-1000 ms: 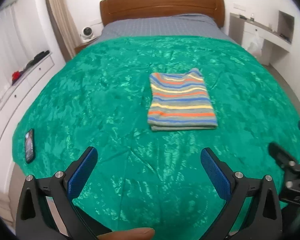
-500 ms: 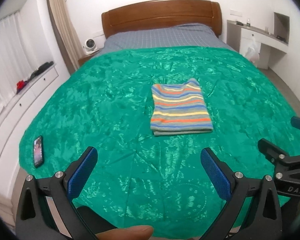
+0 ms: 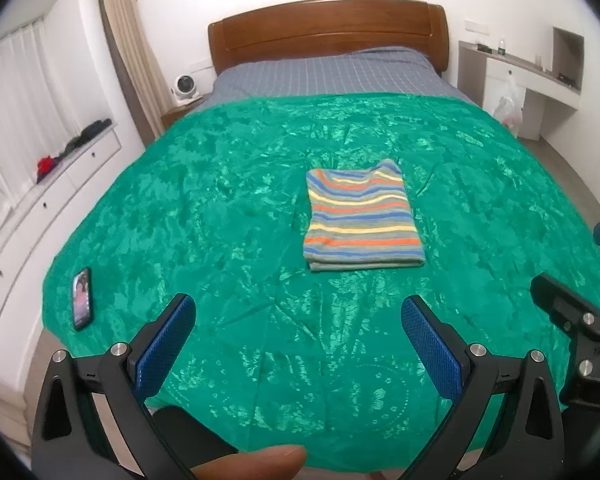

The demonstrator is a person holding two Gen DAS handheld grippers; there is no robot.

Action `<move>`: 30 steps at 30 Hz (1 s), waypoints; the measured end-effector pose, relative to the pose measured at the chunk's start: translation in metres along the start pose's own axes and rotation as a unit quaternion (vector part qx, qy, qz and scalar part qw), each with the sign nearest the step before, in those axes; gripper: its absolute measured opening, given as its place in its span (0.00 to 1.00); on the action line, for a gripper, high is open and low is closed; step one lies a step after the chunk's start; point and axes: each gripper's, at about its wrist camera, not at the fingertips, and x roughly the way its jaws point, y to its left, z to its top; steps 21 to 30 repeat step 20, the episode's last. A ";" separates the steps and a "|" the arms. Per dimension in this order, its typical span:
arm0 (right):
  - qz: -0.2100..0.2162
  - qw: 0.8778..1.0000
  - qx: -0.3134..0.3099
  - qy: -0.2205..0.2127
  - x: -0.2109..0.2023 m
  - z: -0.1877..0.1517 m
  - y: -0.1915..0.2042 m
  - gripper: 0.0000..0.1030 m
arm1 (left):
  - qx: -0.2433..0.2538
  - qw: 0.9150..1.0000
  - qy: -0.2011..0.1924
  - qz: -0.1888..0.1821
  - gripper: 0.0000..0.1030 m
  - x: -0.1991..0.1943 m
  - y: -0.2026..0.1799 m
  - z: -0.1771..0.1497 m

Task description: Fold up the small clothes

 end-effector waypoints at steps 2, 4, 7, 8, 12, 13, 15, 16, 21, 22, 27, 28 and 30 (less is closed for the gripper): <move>0.002 1.000 -0.002 0.001 0.000 -0.001 0.002 0.99 | -0.001 1.000 0.000 0.004 1.00 0.000 0.001 -0.001; 0.002 1.000 -0.004 0.002 0.001 -0.002 0.003 0.99 | -0.004 1.000 0.004 -0.001 1.00 0.002 0.003 -0.001; -0.003 1.000 -0.004 0.005 0.002 -0.003 0.003 0.99 | -0.009 1.000 0.011 -0.014 1.00 0.005 0.006 -0.002; -0.003 1.000 -0.003 0.005 0.003 -0.004 0.002 0.99 | -0.011 1.000 0.012 -0.020 1.00 0.006 0.006 -0.002; -0.004 1.000 -0.002 0.006 0.003 -0.005 0.000 0.99 | -0.016 0.999 0.014 -0.029 1.00 0.007 0.006 -0.004; -0.004 1.000 -0.001 0.006 0.004 -0.005 -0.001 0.99 | -0.016 0.999 0.015 -0.025 1.00 0.008 0.005 -0.004; -0.003 1.000 0.000 0.008 0.005 -0.005 -0.002 0.99 | -0.019 0.999 0.016 -0.022 1.00 0.009 0.005 -0.004; -0.003 1.000 0.000 0.008 0.006 -0.005 -0.002 0.99 | -0.020 0.999 0.017 -0.021 1.00 0.010 0.004 -0.004; -0.001 1.000 0.001 0.009 0.008 -0.005 -0.003 0.99 | -0.020 0.999 0.019 -0.019 1.00 0.013 0.005 -0.004; -0.001 1.000 0.001 0.009 0.008 -0.005 -0.003 0.99 | -0.020 0.999 0.019 -0.019 1.00 0.013 0.005 -0.004; -0.001 1.000 0.001 0.009 0.008 -0.005 -0.003 0.99 | -0.020 0.999 0.019 -0.019 1.00 0.013 0.005 -0.004; -0.001 1.000 0.001 0.009 0.008 -0.005 -0.003 0.99 | -0.020 0.999 0.019 -0.019 1.00 0.013 0.005 -0.004; -0.001 1.000 0.001 0.009 0.008 -0.005 -0.003 0.99 | -0.020 0.999 0.019 -0.019 1.00 0.013 0.005 -0.004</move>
